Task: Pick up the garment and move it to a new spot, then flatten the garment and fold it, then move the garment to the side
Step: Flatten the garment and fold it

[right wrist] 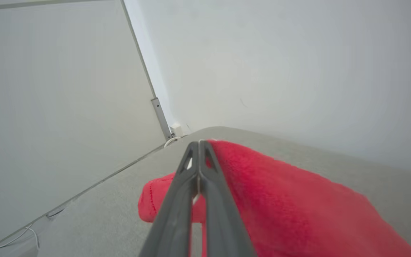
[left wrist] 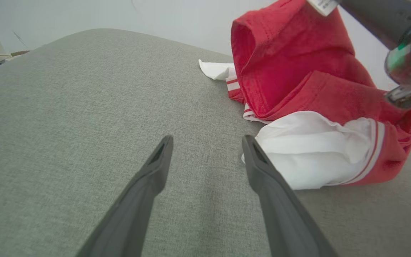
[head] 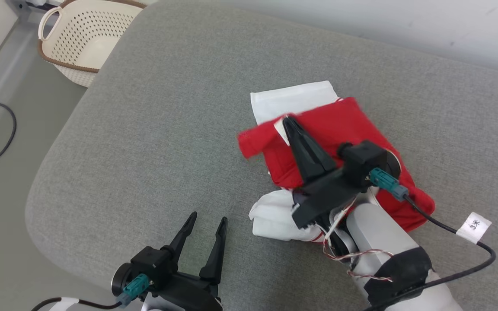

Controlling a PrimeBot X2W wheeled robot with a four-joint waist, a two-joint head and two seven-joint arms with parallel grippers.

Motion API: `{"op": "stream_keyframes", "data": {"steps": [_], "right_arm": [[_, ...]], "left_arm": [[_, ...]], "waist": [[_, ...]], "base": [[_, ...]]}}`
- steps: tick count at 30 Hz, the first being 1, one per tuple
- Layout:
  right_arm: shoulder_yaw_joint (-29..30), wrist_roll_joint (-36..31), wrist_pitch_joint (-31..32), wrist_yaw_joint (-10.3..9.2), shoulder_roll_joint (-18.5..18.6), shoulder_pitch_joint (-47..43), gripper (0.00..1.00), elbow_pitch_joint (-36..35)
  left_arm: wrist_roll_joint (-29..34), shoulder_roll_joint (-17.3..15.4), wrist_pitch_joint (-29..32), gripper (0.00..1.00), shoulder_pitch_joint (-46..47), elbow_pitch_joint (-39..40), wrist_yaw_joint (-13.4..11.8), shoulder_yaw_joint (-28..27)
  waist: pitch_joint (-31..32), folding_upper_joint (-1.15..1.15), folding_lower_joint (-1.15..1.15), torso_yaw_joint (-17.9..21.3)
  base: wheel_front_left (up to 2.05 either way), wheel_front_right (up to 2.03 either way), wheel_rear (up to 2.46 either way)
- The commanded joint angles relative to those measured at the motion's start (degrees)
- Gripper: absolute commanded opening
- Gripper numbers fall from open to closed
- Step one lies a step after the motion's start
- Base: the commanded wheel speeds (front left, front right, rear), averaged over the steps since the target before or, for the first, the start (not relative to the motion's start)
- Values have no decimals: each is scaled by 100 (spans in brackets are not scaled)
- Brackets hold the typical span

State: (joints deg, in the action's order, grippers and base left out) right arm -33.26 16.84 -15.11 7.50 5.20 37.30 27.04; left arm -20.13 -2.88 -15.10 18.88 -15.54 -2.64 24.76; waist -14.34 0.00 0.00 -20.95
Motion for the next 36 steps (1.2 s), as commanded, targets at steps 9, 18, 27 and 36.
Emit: {"op": "stream_keyframes", "data": {"steps": [9, 18, 27, 36], "right_arm": [[-555, 183, -2, -1, -65, 304, 0, -1067], [-2076, 1396, -4, -1, 92, 235, 93, -243], [-2011, 2313, -4, -1, 887, 60, 100, -554], [-796, 1731, -3, -1, 1194, -978, 100, -719]], "left_arm": [[30, -4, -7, 100, 78, -32, 43, 38], [-12, -5, -7, 100, -68, -139, 53, 43], [99, -4, -7, 100, -130, -254, 45, -185], [162, -7, -7, 100, -62, -274, 90, -213]], "waist": [[176, 0, 0, 63], [285, 0, 0, 12], [362, 0, 0, 580], [447, 0, 0, 1084]], "base": [[0, 0, 0], [0, 0, 0], [0, 0, 0], [0, 0, 0]]}}
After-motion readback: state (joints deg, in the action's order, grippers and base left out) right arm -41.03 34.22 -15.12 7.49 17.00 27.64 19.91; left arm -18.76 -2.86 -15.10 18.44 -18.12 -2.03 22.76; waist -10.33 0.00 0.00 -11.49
